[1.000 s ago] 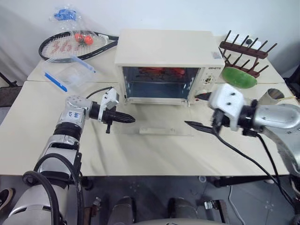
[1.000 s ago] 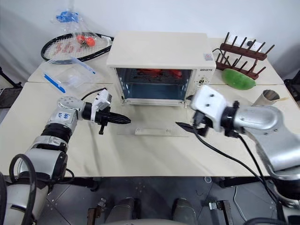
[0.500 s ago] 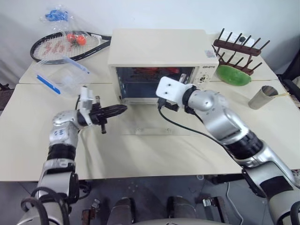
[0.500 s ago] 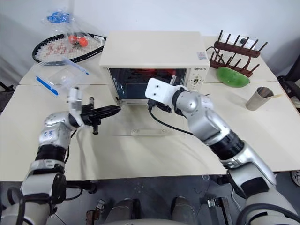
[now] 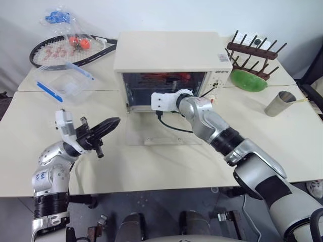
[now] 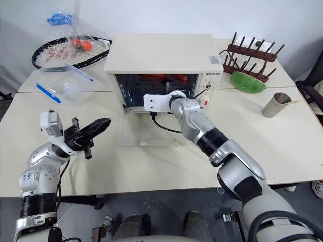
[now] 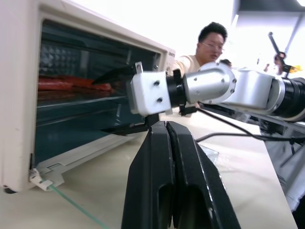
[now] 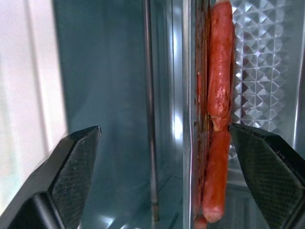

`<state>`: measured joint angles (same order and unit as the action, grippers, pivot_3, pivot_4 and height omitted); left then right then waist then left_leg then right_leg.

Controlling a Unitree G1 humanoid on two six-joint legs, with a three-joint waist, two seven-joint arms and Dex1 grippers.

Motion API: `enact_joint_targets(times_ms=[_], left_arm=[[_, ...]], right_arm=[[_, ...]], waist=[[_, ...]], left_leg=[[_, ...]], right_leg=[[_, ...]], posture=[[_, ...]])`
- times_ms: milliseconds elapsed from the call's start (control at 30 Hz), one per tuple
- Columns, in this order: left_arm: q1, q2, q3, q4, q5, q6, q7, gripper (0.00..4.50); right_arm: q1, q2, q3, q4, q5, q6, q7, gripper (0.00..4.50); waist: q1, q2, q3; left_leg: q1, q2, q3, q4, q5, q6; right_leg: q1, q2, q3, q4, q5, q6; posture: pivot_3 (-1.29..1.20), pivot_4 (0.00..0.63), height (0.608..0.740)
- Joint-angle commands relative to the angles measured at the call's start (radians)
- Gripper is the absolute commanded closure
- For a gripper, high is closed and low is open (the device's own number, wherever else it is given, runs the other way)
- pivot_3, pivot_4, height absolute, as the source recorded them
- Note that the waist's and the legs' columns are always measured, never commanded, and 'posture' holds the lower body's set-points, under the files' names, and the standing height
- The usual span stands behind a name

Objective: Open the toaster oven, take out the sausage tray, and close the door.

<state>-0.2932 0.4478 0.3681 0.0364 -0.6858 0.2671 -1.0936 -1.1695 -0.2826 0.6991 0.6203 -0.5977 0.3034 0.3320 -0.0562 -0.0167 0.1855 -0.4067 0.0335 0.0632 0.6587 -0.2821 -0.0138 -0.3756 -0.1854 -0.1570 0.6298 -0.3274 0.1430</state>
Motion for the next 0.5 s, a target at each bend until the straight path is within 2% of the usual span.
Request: enact_joint_targets(times_ms=[33,100,200,500], left_arm=[[0.026,0.000,0.019,-0.067,-0.031,0.000,0.045,4.48],[0.034,0.001,0.018,-0.074,-0.034,-0.002,0.056,4.48],[0.031,-0.002,0.019,-0.075,-0.041,-0.009,0.076,4.50],[0.010,0.008,0.010,-0.054,-0.055,0.041,0.126,4.50]], right_arm=[[-0.054,0.038,-0.026,0.085,-0.032,-0.018,-0.034,0.00],[-0.070,0.054,-0.026,0.126,-0.043,-0.021,-0.038,0.00],[-0.086,0.073,-0.027,0.165,-0.062,-0.007,-0.044,0.59],[-0.104,0.083,-0.036,0.216,-0.098,-0.013,-0.083,3.53]], waist=[[-0.002,0.000,0.000],[-0.002,0.000,0.000],[-0.002,0.000,0.000],[-0.002,0.000,0.000]], left_leg=[[0.000,0.000,0.000,0.000,0.000,0.000],[0.000,0.000,0.000,-0.001,0.000,0.000],[0.000,0.000,0.000,-0.001,0.000,0.000],[0.000,0.000,0.000,-0.002,0.000,0.000]], right_leg=[[0.000,0.000,0.000,0.000,0.000,0.000],[0.000,0.000,0.000,0.000,0.000,0.000],[0.000,0.000,0.000,0.000,0.000,0.000],[0.000,0.000,0.000,-0.001,0.000,0.000]], posture=[[0.00,0.150,0.740],[0.00,0.150,0.740],[0.00,0.150,0.740],[0.00,0.150,0.740]])
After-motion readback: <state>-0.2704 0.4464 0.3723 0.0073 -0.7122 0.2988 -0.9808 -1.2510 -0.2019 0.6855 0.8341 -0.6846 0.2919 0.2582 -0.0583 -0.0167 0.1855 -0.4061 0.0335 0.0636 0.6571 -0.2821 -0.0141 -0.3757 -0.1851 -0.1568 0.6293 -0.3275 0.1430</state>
